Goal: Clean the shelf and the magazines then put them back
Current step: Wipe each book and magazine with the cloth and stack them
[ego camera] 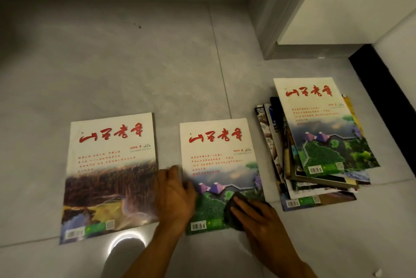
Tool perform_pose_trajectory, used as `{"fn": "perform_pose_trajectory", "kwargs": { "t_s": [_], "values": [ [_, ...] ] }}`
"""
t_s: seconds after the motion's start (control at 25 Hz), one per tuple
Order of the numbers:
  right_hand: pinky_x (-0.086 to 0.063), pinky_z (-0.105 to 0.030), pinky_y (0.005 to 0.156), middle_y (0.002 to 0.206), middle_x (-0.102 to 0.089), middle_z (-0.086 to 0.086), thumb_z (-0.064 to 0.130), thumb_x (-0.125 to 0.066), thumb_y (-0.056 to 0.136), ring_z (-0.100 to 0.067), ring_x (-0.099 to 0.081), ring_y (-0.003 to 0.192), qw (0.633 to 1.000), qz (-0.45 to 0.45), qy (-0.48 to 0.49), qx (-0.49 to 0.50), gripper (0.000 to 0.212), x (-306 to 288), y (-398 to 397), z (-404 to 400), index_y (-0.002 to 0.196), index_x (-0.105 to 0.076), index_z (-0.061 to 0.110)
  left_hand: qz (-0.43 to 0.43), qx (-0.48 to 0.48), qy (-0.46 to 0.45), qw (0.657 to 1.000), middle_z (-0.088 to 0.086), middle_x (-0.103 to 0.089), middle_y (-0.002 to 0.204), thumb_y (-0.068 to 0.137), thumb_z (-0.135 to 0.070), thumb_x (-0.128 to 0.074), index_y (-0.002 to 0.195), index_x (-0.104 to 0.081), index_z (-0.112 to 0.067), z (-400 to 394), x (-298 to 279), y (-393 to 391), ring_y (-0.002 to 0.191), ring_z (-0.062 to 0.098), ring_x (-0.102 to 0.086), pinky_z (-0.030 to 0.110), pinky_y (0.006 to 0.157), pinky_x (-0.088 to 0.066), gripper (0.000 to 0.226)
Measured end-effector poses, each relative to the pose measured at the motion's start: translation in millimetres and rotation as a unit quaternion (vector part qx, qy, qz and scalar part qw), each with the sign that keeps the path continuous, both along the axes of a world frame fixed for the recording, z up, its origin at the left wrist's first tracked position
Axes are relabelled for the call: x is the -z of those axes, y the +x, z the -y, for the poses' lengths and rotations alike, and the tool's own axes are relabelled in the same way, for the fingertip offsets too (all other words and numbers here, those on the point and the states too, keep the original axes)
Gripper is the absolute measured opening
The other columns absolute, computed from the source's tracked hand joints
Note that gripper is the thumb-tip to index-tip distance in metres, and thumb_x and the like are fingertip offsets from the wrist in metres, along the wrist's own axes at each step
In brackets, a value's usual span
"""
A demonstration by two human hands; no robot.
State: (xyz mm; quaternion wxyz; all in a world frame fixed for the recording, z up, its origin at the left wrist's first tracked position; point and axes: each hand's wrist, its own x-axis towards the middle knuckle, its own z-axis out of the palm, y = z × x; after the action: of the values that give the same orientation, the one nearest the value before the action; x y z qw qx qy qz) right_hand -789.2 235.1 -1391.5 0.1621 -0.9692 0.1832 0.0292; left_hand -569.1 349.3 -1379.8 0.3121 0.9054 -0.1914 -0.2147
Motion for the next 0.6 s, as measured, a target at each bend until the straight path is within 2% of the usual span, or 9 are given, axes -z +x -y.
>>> {"fn": "perform_pose_trajectory", "kwargs": {
  "t_s": [0.08, 0.16, 0.28, 0.32, 0.36, 0.44, 0.48, 0.56, 0.6],
  "values": [
    [-0.054, -0.037, 0.080, 0.136, -0.057, 0.008, 0.010, -0.087, 0.055, -0.022, -0.056, 0.107, 0.999, 0.014, -0.011, 0.036, 0.072, -4, 13, -2, 0.122, -0.066, 0.026, -0.056, -0.044, 0.037, 0.997, -0.005, -0.051, 0.117, 0.079, -0.041, -0.073, 0.105, -0.054, -0.026, 7, -5, -13, 0.109, 0.016, -0.053, 0.031, 0.088, -0.050, 0.036],
    [-0.055, -0.034, 0.079, 0.132, -0.060, 0.007, 0.017, -0.076, 0.069, -0.022, -0.061, 0.102, 0.997, 0.035, 0.008, 0.066, 0.053, -6, 27, -7, 0.120, -0.067, 0.025, -0.159, -0.082, 0.025, 0.983, -0.004, -0.057, 0.112, 0.073, -0.043, -0.078, 0.096, -0.059, -0.027, 13, -10, -14, 0.101, 0.015, -0.058, 0.033, 0.087, -0.053, 0.034],
    [-0.050, -0.038, 0.096, 0.132, -0.058, 0.006, 0.019, -0.061, 0.087, -0.017, -0.056, 0.114, 0.989, 0.076, 0.072, 0.107, 0.043, -7, 44, -6, 0.128, -0.060, 0.029, -0.340, -0.182, -0.084, 0.919, 0.004, -0.067, 0.107, 0.067, -0.027, -0.085, 0.105, -0.058, -0.022, 1, -19, 2, 0.093, 0.021, -0.066, 0.044, 0.087, -0.056, 0.046],
    [-0.047, -0.039, 0.102, 0.132, -0.056, 0.008, 0.016, -0.059, 0.092, -0.012, -0.053, 0.118, 0.977, 0.092, 0.131, 0.138, 0.041, -9, 49, -6, 0.129, -0.056, 0.032, -0.377, -0.171, -0.099, 0.905, 0.004, -0.068, 0.108, 0.067, -0.023, -0.085, 0.109, -0.059, -0.021, -4, -21, 3, 0.093, 0.022, -0.068, 0.046, 0.087, -0.056, 0.049],
    [-0.045, -0.041, 0.105, 0.132, -0.053, 0.009, 0.015, -0.058, 0.094, -0.009, -0.050, 0.121, 0.952, 0.108, 0.213, 0.193, 0.041, -14, 55, -8, 0.129, -0.051, 0.036, -0.394, -0.126, -0.094, 0.906, 0.000, -0.068, 0.110, 0.069, -0.017, -0.084, 0.112, -0.059, -0.021, -7, -26, 1, 0.096, 0.020, -0.068, 0.044, 0.089, -0.056, 0.050],
    [-0.044, -0.044, 0.105, 0.135, -0.048, 0.009, 0.019, -0.057, 0.095, -0.013, -0.049, 0.125, 0.876, 0.122, 0.347, 0.312, 0.040, -25, 71, -13, 0.126, -0.046, 0.043, -0.364, -0.015, -0.073, 0.929, -0.011, -0.063, 0.108, 0.075, -0.005, -0.077, 0.114, -0.056, -0.026, -8, -37, -16, 0.103, 0.015, -0.064, 0.035, 0.094, -0.054, 0.048],
    [-0.045, -0.045, 0.105, 0.136, -0.047, 0.011, 0.024, -0.057, 0.096, -0.015, -0.050, 0.126, 0.861, 0.143, 0.361, 0.330, 0.038, -34, 79, -13, 0.124, -0.044, 0.047, -0.317, 0.015, -0.081, 0.945, -0.016, -0.060, 0.103, 0.079, -0.003, -0.073, 0.109, -0.053, -0.031, -5, -46, -24, 0.101, 0.010, -0.062, 0.026, 0.093, -0.052, 0.045],
    [-0.044, -0.043, 0.106, 0.134, -0.048, 0.024, 0.037, -0.051, 0.096, -0.007, -0.050, 0.124, 0.895, 0.208, 0.299, 0.257, 0.036, -63, 95, -10, 0.127, -0.044, 0.054, -0.227, 0.003, -0.111, 0.967, -0.019, -0.061, 0.098, 0.087, -0.004, -0.065, 0.101, -0.054, -0.038, 3, -65, -30, 0.095, 0.005, -0.061, 0.019, 0.091, -0.051, 0.038],
    [-0.041, -0.040, 0.108, 0.135, -0.048, 0.025, 0.040, -0.045, 0.097, -0.005, -0.048, 0.125, 0.927, 0.232, 0.243, 0.169, 0.036, -78, 103, -7, 0.131, -0.045, 0.052, -0.177, -0.013, -0.141, 0.974, -0.016, -0.065, 0.097, 0.088, -0.005, -0.064, 0.098, -0.059, -0.037, 6, -74, -27, 0.093, 0.006, -0.064, 0.021, 0.088, -0.053, 0.034]
  ]
}}
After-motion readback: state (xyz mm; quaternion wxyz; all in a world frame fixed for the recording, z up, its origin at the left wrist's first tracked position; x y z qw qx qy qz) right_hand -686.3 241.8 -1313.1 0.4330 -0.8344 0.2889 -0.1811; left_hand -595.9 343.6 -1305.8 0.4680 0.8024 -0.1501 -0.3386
